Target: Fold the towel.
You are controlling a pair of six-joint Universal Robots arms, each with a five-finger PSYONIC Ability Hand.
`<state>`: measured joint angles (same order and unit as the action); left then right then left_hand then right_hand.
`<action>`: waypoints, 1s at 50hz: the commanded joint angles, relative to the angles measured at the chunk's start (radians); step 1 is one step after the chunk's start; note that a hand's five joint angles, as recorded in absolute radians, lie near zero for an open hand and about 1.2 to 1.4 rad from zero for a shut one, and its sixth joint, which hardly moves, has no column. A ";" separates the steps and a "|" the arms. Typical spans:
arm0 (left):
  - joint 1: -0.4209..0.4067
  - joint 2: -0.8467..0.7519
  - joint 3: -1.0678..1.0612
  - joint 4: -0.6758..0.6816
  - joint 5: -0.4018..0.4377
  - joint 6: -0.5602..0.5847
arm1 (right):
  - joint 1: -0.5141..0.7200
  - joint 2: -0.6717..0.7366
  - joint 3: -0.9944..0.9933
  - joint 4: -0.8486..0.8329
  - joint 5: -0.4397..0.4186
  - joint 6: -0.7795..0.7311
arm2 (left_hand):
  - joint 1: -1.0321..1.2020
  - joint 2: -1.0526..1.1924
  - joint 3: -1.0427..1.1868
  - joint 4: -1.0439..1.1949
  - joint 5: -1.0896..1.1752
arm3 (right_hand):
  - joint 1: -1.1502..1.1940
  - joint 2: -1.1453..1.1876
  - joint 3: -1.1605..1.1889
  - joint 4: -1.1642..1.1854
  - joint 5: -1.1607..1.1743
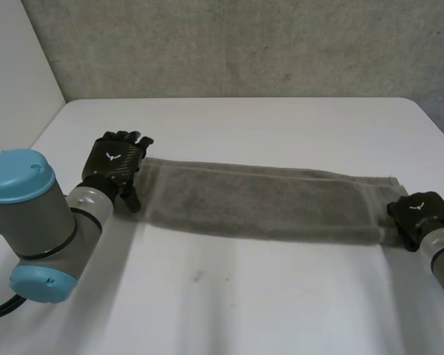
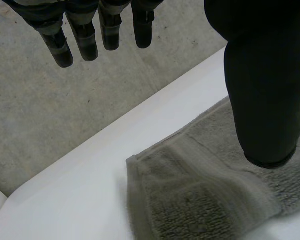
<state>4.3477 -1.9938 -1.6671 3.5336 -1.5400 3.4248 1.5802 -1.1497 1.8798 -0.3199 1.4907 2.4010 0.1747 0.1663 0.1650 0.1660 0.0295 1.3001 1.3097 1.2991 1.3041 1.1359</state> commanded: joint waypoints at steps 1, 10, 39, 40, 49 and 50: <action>0.006 0.009 0.004 -0.002 -0.005 0.001 | -0.069 0.012 -0.091 0.001 0.074 -0.102 | 0.000 0.008 0.010 0.009 -0.029 | 0.096 0.087 0.097 0.092 0.086; 0.006 0.039 0.000 -0.004 -0.011 0.001 | 0.115 -0.047 -0.318 0.001 0.195 -0.279 | 0.000 0.008 0.010 0.009 -0.029 | 0.096 0.087 0.097 0.092 0.086; 0.032 0.043 -0.005 -0.004 -0.006 -0.055 | 0.909 0.329 -0.683 0.002 0.019 -0.232 | 0.000 0.008 0.010 0.009 -0.029 | -1.126 -1.135 -1.125 -1.130 -1.136; 0.029 0.043 -0.005 -0.004 -0.006 -0.055 | 0.903 0.270 -0.644 0.004 0.038 -0.176 | 0.000 0.008 0.010 0.009 -0.029 | -1.126 -1.135 -1.125 -1.130 -1.136; -0.008 0.061 -0.008 -0.005 -0.008 -0.056 | 0.664 -0.024 -0.342 0.050 0.042 0.211 | 0.000 0.008 0.010 0.009 -0.029 | -1.126 -1.135 -1.125 -1.130 -1.136; -0.008 0.061 -0.008 -0.005 -0.008 -0.056 | 0.664 -0.024 -0.341 0.050 0.042 0.211 | 0.000 0.008 0.010 0.009 -0.029 | -1.126 -1.135 -1.125 -1.130 -1.136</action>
<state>4.3618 -1.9427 -1.6740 3.5296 -1.5469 3.3696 2.3554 -1.0580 1.4031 -0.3004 1.5464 2.4509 0.1747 0.1662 0.1650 0.1659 0.0295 0.2309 0.2422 0.2384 0.2593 0.0605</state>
